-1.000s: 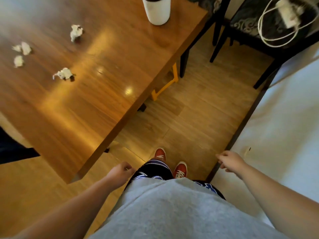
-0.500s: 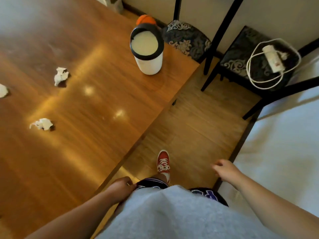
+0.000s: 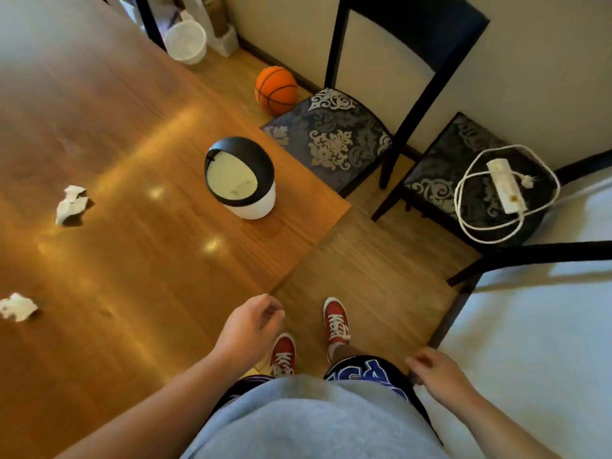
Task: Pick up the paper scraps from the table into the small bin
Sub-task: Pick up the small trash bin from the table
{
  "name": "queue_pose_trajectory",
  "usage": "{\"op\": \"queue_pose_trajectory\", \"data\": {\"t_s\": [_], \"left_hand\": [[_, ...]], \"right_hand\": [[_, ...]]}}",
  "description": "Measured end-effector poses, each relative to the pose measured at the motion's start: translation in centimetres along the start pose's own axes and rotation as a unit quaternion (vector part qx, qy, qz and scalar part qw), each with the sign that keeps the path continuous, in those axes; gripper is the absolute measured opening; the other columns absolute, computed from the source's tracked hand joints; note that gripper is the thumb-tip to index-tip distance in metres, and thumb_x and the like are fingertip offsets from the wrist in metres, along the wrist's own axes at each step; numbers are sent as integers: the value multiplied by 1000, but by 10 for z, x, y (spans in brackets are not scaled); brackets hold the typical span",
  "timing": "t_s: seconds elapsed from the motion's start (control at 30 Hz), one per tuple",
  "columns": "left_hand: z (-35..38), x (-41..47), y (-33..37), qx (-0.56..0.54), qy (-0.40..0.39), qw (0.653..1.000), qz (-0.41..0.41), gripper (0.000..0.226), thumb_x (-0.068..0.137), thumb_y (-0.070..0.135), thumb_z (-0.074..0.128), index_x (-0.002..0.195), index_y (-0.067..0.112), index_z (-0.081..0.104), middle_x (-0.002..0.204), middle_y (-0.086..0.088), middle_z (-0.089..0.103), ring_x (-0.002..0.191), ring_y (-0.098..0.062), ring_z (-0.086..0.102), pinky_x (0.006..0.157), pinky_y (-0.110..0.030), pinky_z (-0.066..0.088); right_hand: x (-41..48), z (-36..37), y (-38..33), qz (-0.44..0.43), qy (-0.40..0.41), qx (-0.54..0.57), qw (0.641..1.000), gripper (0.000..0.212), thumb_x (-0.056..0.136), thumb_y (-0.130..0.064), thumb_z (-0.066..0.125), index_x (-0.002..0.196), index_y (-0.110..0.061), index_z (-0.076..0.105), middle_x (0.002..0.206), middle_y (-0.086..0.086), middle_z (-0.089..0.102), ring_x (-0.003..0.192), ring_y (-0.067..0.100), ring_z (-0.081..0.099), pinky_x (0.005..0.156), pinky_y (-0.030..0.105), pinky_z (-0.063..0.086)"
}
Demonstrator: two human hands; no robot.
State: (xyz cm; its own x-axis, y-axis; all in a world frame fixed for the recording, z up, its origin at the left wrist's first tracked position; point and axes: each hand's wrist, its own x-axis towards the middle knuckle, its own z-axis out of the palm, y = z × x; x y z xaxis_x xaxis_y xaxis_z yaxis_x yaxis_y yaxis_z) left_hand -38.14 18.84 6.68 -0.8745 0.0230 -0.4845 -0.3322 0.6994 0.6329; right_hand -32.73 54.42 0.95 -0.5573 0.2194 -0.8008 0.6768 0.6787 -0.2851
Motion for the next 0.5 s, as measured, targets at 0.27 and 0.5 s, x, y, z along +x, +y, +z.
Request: {"op": "queue_pose_trajectory", "data": {"t_s": [0.27,0.5], "left_hand": [[0,23,-15,152,179,963,-134,65,88,54,59,144,31,36,154,0,34,142,-23,29,114,-45,33],[10,43,-27,209,169,940,-212,91,78,84,29,152,38,7,164,-2,5,151,-25,-1,119,-52,11]], "right_hand": [[57,-51,-168,-276,-76,-62,956,14,93,-36,68,89,-45,58,91,-16,65,84,-3,61,67,17,48],[77,-43,-286,-454,-27,-65,888,73,69,-61,77,133,-49,43,112,-31,49,101,-10,51,74,9,42]]}}
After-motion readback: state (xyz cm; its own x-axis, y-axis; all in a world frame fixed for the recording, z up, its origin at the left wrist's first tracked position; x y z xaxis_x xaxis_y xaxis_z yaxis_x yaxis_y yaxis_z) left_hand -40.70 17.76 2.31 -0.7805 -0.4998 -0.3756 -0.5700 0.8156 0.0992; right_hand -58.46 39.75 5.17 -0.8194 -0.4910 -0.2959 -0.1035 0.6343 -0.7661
